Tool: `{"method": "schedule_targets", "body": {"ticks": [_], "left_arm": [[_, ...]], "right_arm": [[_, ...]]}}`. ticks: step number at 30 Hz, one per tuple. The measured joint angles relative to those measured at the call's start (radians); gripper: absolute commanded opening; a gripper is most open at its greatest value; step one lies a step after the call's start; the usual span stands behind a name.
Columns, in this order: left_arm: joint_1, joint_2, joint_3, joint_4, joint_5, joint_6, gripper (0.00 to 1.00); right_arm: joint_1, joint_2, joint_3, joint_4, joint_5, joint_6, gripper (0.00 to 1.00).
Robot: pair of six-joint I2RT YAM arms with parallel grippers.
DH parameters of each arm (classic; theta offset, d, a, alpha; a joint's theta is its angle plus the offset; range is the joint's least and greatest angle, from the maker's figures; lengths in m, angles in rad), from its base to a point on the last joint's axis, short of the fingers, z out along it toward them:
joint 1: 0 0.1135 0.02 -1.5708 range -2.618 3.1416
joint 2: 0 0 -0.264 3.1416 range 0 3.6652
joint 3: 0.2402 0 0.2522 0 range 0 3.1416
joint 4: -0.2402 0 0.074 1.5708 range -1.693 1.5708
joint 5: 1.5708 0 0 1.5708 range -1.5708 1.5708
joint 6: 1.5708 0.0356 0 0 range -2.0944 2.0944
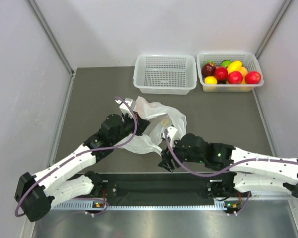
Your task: Untie the knot of the plastic bag and take out the fruit
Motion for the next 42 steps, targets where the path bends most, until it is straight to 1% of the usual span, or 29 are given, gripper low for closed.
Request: {"method": "schedule_targets", "body": {"ticks": [2, 3, 4, 5, 6, 12, 13, 14, 16, 17, 18, 19, 20, 22, 23, 25, 28, 31, 32, 34, 35, 37, 38, 39, 40, 42], "left_arm": [[-0.002, 0.0, 0.0, 0.0, -0.005, -0.003, 0.0], [-0.003, 0.0, 0.0, 0.001, -0.013, -0.003, 0.0], [-0.004, 0.0, -0.002, 0.002, -0.019, -0.003, 0.0], [-0.004, 0.0, -0.005, 0.009, -0.026, -0.003, 0.0], [-0.004, 0.0, -0.011, 0.015, -0.032, -0.003, 0.0], [-0.005, 0.009, -0.042, 0.048, -0.053, -0.011, 0.0], [-0.007, 0.013, -0.044, 0.053, -0.051, -0.015, 0.0], [-0.011, 0.016, -0.047, 0.055, -0.047, -0.018, 0.0], [-0.014, 0.022, -0.051, 0.063, -0.041, -0.023, 0.0], [-0.013, 0.024, -0.053, 0.068, -0.042, -0.025, 0.0], [-0.013, 0.026, -0.053, 0.07, -0.042, -0.026, 0.0], [-0.013, 0.026, -0.055, 0.076, -0.042, -0.026, 0.0], [-0.012, 0.026, -0.055, 0.078, -0.042, -0.026, 0.0], [-0.012, 0.024, -0.056, 0.084, -0.042, -0.027, 0.0], [-0.012, 0.019, -0.056, 0.083, -0.042, -0.027, 0.0], [-0.011, 0.005, -0.056, 0.081, -0.042, -0.025, 0.0], [-0.011, -0.028, -0.056, 0.074, -0.042, -0.023, 0.0], [-0.011, -0.05, -0.056, 0.068, -0.042, -0.019, 0.0], [-0.011, -0.053, -0.056, 0.066, -0.042, -0.019, 0.0], [-0.011, -0.055, -0.056, 0.063, -0.042, -0.018, 0.0], [-0.011, -0.056, -0.056, 0.06, -0.042, -0.018, 0.0], [-0.011, -0.062, -0.06, 0.053, -0.042, -0.019, 0.0], [-0.011, -0.068, -0.064, 0.051, -0.042, -0.019, 0.0], [-0.011, -0.074, -0.068, 0.047, -0.042, -0.019, 0.0], [-0.011, -0.079, -0.071, 0.045, -0.042, -0.019, 0.0], [-0.011, -0.084, -0.072, 0.041, -0.042, -0.019, 0.0]], "right_arm": [[0.037, 0.042, 0.017, 0.009, 0.043, -0.005, 0.4], [0.06, 0.063, 0.029, 0.014, 0.056, -0.01, 0.25], [0.088, 0.081, 0.043, 0.021, 0.068, -0.017, 0.19], [0.114, 0.102, 0.06, 0.029, 0.076, -0.019, 0.07], [0.142, 0.125, 0.083, 0.033, 0.082, -0.026, 0.0], [0.257, 0.28, 0.222, 0.091, 0.068, -0.047, 0.01], [0.268, 0.307, 0.237, 0.105, 0.06, -0.051, 0.04], [0.275, 0.334, 0.252, 0.113, 0.051, -0.054, 0.11], [0.287, 0.383, 0.272, 0.128, 0.038, -0.053, 0.22], [0.292, 0.401, 0.275, 0.13, 0.036, -0.053, 0.46], [0.298, 0.414, 0.275, 0.129, 0.039, -0.043, 0.55], [0.303, 0.421, 0.275, 0.125, 0.045, -0.045, 0.62], [0.307, 0.424, 0.275, 0.12, 0.061, -0.039, 0.75], [0.313, 0.412, 0.266, 0.115, 0.115, -0.018, 0.89], [0.315, 0.391, 0.251, 0.122, 0.15, -0.009, 0.98], [0.315, 0.323, 0.208, 0.117, 0.207, 0.01, 1.0], [0.316, 0.155, 0.124, 0.116, 0.286, 0.037, 1.0], [0.316, 0.017, 0.101, 0.11, 0.352, 0.054, 1.0], [0.316, -0.016, 0.101, 0.11, 0.376, 0.06, 0.97], [0.316, -0.067, 0.099, 0.11, 0.423, 0.071, 0.87], [0.316, -0.092, 0.093, 0.112, 0.455, 0.079, 0.76], [0.314, -0.127, 0.082, 0.107, 0.52, 0.092, 0.64], [0.308, -0.13, 0.081, 0.101, 0.546, 0.095, 0.45], [0.3, -0.129, 0.081, 0.101, 0.563, 0.095, 0.34], [0.289, -0.124, 0.081, 0.103, 0.582, 0.096, 0.18], [0.262, -0.096, 0.081, 0.107, 0.598, 0.097, 0.07]]}}
